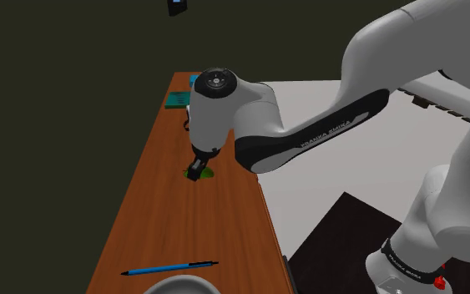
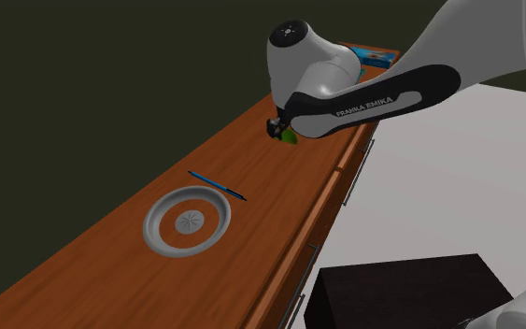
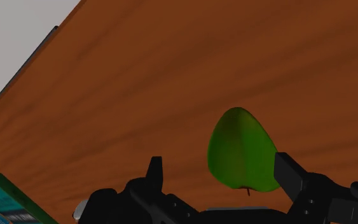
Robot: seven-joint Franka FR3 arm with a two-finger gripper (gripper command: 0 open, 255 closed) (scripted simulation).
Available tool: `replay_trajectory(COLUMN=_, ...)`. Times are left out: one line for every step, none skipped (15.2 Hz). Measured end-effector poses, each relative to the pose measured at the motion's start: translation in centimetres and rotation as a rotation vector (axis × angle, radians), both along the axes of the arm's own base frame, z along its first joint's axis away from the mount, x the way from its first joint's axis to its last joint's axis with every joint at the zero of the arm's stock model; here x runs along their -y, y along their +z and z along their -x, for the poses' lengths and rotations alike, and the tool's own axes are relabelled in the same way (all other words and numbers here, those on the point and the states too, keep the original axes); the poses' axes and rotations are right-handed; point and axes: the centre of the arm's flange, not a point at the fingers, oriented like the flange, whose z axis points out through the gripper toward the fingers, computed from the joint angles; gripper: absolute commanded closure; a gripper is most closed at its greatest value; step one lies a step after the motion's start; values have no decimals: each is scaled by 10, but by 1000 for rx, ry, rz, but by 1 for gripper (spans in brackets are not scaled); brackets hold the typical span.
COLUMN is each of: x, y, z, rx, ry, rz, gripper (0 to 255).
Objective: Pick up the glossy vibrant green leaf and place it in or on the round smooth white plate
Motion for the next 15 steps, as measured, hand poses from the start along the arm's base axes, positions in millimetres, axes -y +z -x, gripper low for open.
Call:
replay_trajectory(x=0, y=-1, z=-1, rx=0, ry=0, rz=0, gripper=0)
replay_trajectory(x=1, y=-2, z=-1, rx=1, ry=0, rz=0, gripper=0)
replay_trajectory(x=1, y=-2, z=-1, rx=1, ry=0, rz=0, gripper=0)
replay_trajectory(x=1, y=-2, z=-1, rx=1, ry=0, rz=0, gripper=0)
replay_trajectory(x=1, y=-2, z=-1, rx=1, ry=0, rz=0, gripper=0)
replay_trajectory(x=1, y=-2, z=-1, rx=1, ry=0, rz=0, gripper=0)
replay_trajectory(x=1, y=-2, z=-1, rx=1, ry=0, rz=0, gripper=255)
replay_trajectory(x=1, y=-2, z=-1, rx=1, ry=1, rz=-1, gripper=255)
replay_trajectory(x=0, y=-1, z=-1, rx=2, ry=1, rz=-1, gripper=255)
replay_trajectory(x=1, y=-2, z=-1, rx=1, ry=1, rz=-1, gripper=255)
replay_trajectory(x=1, y=-2, z=-1, rx=1, ry=1, rz=-1, gripper=255)
replay_trajectory(x=1, y=-2, z=-1, rx=1, ry=1, rz=-1, gripper=255)
replay_trajectory(x=1, y=-2, z=-1, rx=1, ry=0, rz=-1, gripper=255)
replay_trajectory(x=1, y=-2, z=-1, rx=1, ry=0, rz=0, gripper=255)
replay_trajectory(x=1, y=-2, z=-1, rx=1, ry=0, rz=0, gripper=255)
